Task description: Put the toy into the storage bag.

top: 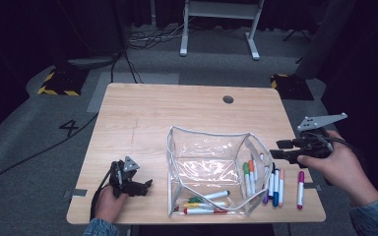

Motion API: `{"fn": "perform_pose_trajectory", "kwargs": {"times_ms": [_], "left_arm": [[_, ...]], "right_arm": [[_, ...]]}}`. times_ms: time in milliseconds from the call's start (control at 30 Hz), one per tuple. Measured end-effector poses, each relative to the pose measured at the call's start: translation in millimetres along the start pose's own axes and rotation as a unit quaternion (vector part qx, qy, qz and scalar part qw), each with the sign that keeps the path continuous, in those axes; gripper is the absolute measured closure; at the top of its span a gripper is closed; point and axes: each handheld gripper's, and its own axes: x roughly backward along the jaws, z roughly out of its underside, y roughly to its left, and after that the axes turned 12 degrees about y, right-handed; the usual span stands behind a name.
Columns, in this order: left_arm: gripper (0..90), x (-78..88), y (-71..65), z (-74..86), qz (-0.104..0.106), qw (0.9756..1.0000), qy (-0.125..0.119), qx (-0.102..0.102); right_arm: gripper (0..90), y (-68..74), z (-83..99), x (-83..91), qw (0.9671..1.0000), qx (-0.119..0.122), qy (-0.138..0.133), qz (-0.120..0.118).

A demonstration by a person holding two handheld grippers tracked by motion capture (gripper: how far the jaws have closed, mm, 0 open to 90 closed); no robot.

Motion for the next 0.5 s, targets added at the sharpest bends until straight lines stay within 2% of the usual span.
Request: {"fn": "perform_pose_trajectory", "kwargs": {"times_ms": [200,367,500], "left_arm": [[0.0,0.1,0.0,0.1,0.0,1.0,0.0,0.0],[0.0,0.1,0.1,0.1,-0.001,1.0,-0.001,-0.001],[0.0,0.1,0.1,0.1,-0.001,1.0,-0.001,-0.001]], "right_arm": [[53.0,-24.8,26.7,6.7,0.9989,-0.041,0.0,0.023],[52.6,-42.0,48.3,7.1,0.996,-0.076,0.004,0.046],[52.4,-55.2,67.3,0.6,0.9929,-0.099,0.016,0.064]]}}
